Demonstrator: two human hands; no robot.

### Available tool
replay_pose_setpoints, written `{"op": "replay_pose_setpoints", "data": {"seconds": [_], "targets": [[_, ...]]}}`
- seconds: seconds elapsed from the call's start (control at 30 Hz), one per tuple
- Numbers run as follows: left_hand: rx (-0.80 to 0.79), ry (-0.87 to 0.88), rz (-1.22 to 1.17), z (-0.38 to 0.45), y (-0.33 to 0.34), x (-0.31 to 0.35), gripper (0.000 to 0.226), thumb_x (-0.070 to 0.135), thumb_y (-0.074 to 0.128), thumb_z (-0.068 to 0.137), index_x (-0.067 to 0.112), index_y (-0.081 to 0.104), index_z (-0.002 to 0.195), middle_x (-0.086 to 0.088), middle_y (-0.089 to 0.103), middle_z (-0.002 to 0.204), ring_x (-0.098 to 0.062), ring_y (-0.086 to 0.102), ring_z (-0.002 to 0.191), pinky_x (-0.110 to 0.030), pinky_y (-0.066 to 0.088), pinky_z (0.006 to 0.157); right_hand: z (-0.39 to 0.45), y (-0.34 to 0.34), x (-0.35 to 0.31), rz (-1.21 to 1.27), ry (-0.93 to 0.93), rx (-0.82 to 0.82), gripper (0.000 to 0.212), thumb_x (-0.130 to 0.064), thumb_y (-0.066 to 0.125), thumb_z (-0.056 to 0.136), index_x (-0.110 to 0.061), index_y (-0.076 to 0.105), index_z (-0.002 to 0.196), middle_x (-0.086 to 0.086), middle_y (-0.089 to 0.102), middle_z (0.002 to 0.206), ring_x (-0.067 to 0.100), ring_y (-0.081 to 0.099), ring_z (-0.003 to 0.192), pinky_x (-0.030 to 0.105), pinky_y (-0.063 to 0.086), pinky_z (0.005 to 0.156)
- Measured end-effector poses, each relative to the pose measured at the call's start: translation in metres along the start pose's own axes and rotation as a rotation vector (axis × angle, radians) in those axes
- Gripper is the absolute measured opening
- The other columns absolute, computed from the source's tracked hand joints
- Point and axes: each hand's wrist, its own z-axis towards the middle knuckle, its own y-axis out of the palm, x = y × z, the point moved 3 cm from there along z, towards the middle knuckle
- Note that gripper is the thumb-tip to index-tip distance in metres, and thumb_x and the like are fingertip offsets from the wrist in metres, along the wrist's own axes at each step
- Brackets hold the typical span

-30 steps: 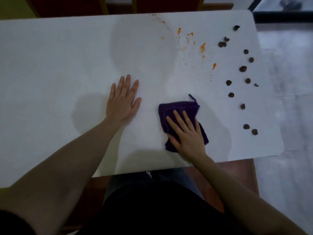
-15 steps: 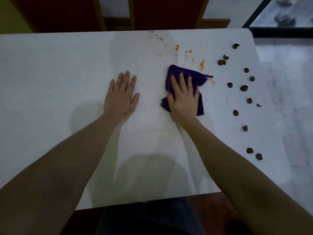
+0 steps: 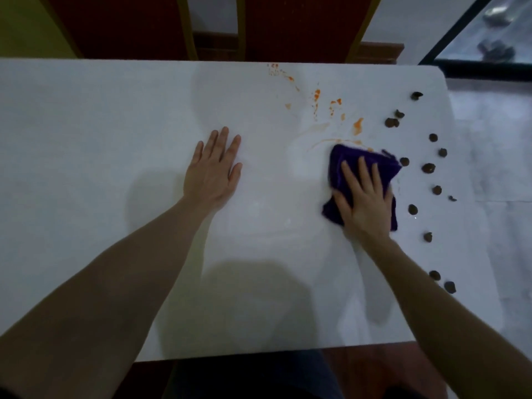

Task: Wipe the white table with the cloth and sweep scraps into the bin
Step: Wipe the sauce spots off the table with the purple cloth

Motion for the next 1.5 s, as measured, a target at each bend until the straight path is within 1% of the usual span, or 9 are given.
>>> {"op": "replay_pose_setpoints", "data": {"seconds": [0.13, 0.33, 0.47, 0.67, 1.0, 1.1, 1.23, 1.37, 1.5], "targets": [[0.013, -0.001, 0.014, -0.001, 0.002, 0.0, 0.058, 0.041, 0.025, 0.103, 0.024, 0.015, 0.158, -0.004, 0.009, 0.166, -0.023, 0.009, 0.153, -0.043, 0.009, 0.124, 0.08, 0.0, -0.046, 0.021, 0.086, 0.015, 0.06, -0.052, 0.027, 0.1, -0.034, 0.014, 0.156, 0.001, 0.008, 0.165, 0.029, 0.002, 0.151, 0.054, 0.001, 0.12], [-0.007, 0.011, 0.017, -0.002, -0.001, 0.001, 0.058, 0.042, 0.022, 0.104, 0.023, 0.011, 0.158, -0.004, 0.006, 0.166, -0.023, 0.006, 0.153, -0.043, 0.008, 0.124, 0.05, 0.019, -0.131, -0.009, -0.257, -0.024, 0.062, -0.049, 0.03, 0.098, -0.03, 0.021, 0.156, 0.001, 0.015, 0.164, 0.026, 0.006, 0.151, 0.05, 0.006, 0.12], [-0.034, 0.005, 0.016, 0.0, -0.001, 0.001, 0.058, 0.041, 0.021, 0.104, 0.023, 0.01, 0.158, -0.005, 0.005, 0.166, -0.023, 0.005, 0.153, -0.043, 0.007, 0.124, -0.026, 0.023, -0.104, -0.001, -0.371, -0.091, 0.059, -0.05, 0.029, 0.101, -0.033, 0.017, 0.156, -0.004, 0.009, 0.164, 0.02, -0.001, 0.152, 0.045, 0.003, 0.122], [-0.042, 0.015, 0.006, 0.004, -0.008, -0.003, 0.057, 0.038, 0.025, 0.104, 0.022, 0.015, 0.158, -0.005, 0.009, 0.166, -0.024, 0.008, 0.153, -0.041, 0.011, 0.123, -0.057, 0.018, -0.035, -0.001, -0.28, -0.103, 0.06, -0.053, 0.027, 0.099, -0.036, 0.017, 0.155, -0.008, 0.007, 0.164, 0.019, -0.002, 0.152, 0.047, 0.008, 0.119], [-0.064, -0.065, 0.023, 0.022, -0.017, -0.033, 0.057, 0.037, 0.018, 0.104, 0.025, 0.006, 0.158, -0.003, 0.001, 0.167, -0.022, 0.002, 0.153, -0.039, 0.007, 0.124, 0.053, 0.022, -0.126, -0.089, -0.614, -0.1, 0.056, -0.05, 0.032, 0.099, -0.037, 0.024, 0.154, -0.004, 0.017, 0.163, 0.023, 0.007, 0.151, 0.046, 0.005, 0.118], [-0.045, -0.062, 0.022, 0.022, -0.015, -0.032, 0.057, 0.036, 0.021, 0.104, 0.024, 0.01, 0.158, -0.005, 0.004, 0.166, -0.024, 0.005, 0.153, -0.04, 0.008, 0.124, 0.109, 0.016, -0.123, -0.08, -0.566, -0.113, 0.058, -0.054, 0.03, 0.097, -0.039, 0.024, 0.153, -0.005, 0.016, 0.163, 0.023, 0.008, 0.151, 0.05, 0.01, 0.118], [-0.04, -0.069, 0.015, 0.022, -0.013, -0.033, 0.057, 0.036, 0.023, 0.104, 0.025, 0.011, 0.158, -0.004, 0.005, 0.166, -0.023, 0.005, 0.153, -0.04, 0.007, 0.124, 0.151, -0.007, -0.064, -0.049, -0.3, -0.064, 0.064, -0.057, 0.024, 0.093, -0.039, 0.019, 0.154, -0.002, 0.013, 0.164, 0.024, 0.006, 0.151, 0.05, 0.013, 0.119], [-0.045, -0.064, 0.013, 0.024, -0.014, -0.034, 0.057, 0.036, 0.022, 0.103, 0.024, 0.011, 0.158, -0.004, 0.005, 0.167, -0.023, 0.005, 0.153, -0.04, 0.007, 0.124, 0.121, -0.015, -0.012, 0.002, -0.145, -0.013, 0.059, -0.051, 0.027, 0.099, -0.036, 0.017, 0.155, 0.0, 0.011, 0.165, 0.027, 0.005, 0.151, 0.054, 0.011, 0.119], [-0.063, -0.08, 0.024, 0.025, -0.016, -0.034, 0.057, 0.036, 0.021, 0.104, 0.025, 0.008, 0.158, -0.003, 0.001, 0.167, -0.023, 0.003, 0.153, -0.04, 0.007, 0.124, 0.059, -0.005, -0.02, 0.011, -0.085, 0.021, 0.059, -0.049, 0.029, 0.099, -0.034, 0.02, 0.155, -0.002, 0.012, 0.164, 0.025, 0.005, 0.151, 0.054, 0.012, 0.118]]}}
